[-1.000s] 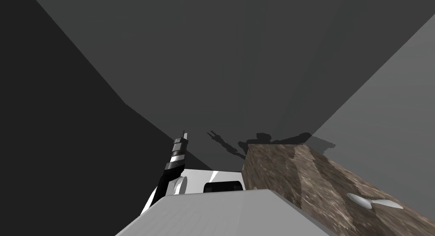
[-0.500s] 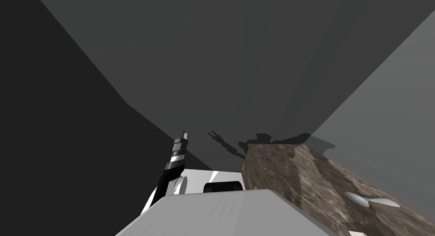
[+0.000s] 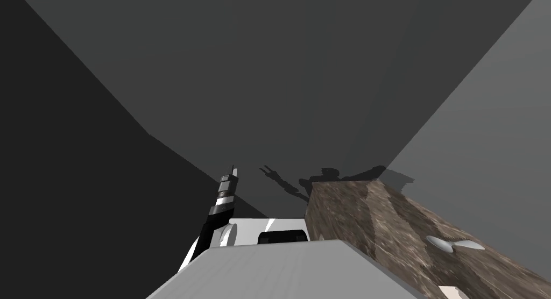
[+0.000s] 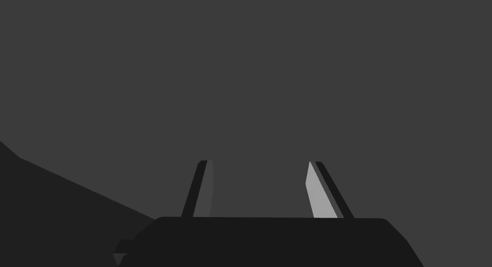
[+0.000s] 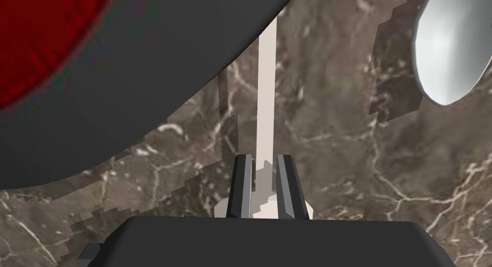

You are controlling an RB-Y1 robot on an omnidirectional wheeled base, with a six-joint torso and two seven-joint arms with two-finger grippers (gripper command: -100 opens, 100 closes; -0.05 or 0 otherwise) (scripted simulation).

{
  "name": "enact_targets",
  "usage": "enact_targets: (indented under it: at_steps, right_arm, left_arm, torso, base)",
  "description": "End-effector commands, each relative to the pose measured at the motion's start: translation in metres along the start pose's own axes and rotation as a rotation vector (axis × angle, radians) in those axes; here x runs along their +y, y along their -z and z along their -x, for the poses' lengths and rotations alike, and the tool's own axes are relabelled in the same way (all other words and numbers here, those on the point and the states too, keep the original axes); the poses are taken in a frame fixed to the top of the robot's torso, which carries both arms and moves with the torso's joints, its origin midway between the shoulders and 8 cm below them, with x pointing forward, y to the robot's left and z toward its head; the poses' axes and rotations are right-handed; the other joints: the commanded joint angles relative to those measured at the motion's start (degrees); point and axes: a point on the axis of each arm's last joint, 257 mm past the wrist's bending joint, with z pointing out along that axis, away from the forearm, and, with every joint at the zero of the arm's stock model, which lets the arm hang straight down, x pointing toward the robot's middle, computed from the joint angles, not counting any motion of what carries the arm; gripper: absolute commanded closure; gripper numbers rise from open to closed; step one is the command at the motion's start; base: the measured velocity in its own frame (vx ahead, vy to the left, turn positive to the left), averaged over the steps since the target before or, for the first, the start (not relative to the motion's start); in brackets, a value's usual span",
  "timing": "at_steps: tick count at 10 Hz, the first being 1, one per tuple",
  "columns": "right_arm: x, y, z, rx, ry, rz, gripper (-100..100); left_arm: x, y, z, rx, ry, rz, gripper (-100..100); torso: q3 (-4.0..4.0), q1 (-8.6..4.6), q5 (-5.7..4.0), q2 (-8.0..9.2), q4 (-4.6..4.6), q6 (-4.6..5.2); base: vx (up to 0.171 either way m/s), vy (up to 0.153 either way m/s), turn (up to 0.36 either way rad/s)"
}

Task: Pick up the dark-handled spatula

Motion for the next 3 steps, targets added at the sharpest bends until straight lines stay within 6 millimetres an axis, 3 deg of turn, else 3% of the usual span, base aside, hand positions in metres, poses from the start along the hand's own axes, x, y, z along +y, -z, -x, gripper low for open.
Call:
enact_targets:
  at_steps: [1,2,3]
  right_arm:
    - [0.0008,0.0080,0.0048,0.001,0.017,0.000,100]
    - [0.0004,0.0045,0.0026,0.000,0.008,0.000,100]
    - [0.0006,0.0049,0.0026,0.000,0.011,0.000,0]
  left_arm:
    - [0.0000,0.0000,0.0000,0.000,0.000,0.000,0]
    - [0.0000,0.0000,0.0000,0.000,0.000,0.000,0]
    - [0.0000,0.0000,0.0000,0.000,0.000,0.000,0]
  torso:
    - [0.00,0.00,0.00,0.00,0.00,0.00]
    - [0.01,0.00,-0.01,0.02,0.00,0.02]
    - [0.05,-0.02,-0.03,0.08,0.02,-0.01]
  base:
    - [0.037,0.002,-0.112]
    - [0.015,0.003,-0.022]
    - [0.000,0.000,0.000]
